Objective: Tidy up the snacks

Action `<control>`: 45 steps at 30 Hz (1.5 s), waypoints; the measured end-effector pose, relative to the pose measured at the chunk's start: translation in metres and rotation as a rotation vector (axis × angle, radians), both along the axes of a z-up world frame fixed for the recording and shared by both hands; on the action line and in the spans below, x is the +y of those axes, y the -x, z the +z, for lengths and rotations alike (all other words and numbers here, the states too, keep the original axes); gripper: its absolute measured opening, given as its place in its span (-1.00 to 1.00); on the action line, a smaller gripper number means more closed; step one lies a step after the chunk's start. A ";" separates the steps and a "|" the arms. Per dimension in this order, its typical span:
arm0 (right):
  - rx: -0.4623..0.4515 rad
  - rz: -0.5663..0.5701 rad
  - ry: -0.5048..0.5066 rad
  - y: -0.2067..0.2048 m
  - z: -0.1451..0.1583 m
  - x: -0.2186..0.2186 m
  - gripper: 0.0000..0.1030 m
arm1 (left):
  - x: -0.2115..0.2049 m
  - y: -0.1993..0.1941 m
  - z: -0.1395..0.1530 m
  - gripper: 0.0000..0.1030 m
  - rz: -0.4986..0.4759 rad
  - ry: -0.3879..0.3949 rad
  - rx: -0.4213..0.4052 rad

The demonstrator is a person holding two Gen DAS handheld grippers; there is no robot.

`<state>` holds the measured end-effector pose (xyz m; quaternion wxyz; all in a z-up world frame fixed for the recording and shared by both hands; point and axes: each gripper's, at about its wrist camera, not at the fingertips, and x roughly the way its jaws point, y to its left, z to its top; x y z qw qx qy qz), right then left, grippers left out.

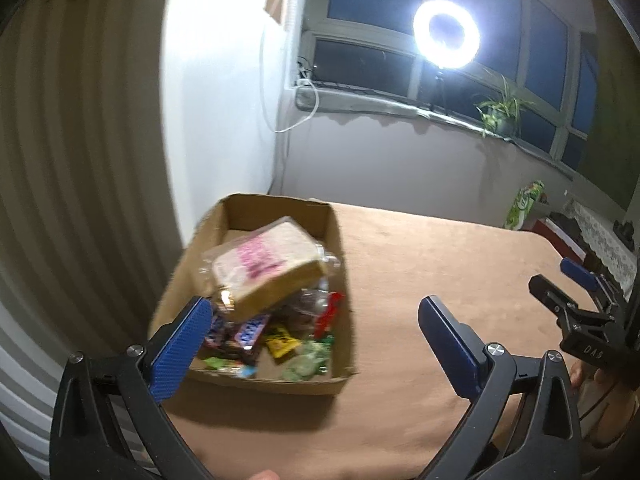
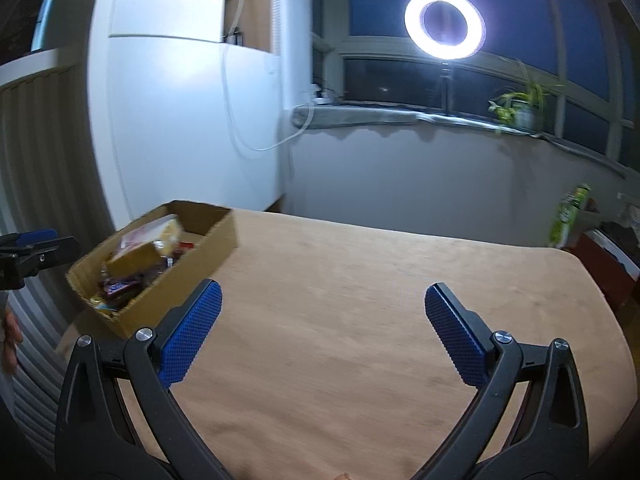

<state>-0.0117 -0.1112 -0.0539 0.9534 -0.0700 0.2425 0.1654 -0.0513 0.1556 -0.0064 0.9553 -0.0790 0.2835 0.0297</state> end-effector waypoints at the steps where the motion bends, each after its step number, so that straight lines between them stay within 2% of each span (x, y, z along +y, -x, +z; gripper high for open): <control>1: -0.002 -0.010 -0.003 0.001 0.002 -0.007 1.00 | -0.007 -0.003 0.000 0.99 -0.007 -0.003 0.005; 25: -0.032 -0.210 0.004 0.007 0.025 -0.117 1.00 | -0.125 -0.021 0.001 0.99 -0.144 -0.041 0.006; 29: -0.033 -0.227 0.023 0.006 0.029 -0.124 1.00 | -0.141 -0.025 -0.001 0.99 -0.130 -0.076 0.017; 35: -0.023 -0.218 0.041 0.005 0.031 -0.120 1.00 | -0.152 -0.026 -0.002 0.99 -0.134 -0.076 0.038; 40: -0.022 -0.205 0.048 0.006 0.032 -0.113 1.00 | -0.157 -0.020 0.000 0.99 -0.111 -0.141 0.025; 45: -0.020 -0.196 0.059 0.008 0.032 -0.107 1.00 | -0.151 -0.017 0.001 0.99 -0.108 -0.116 0.026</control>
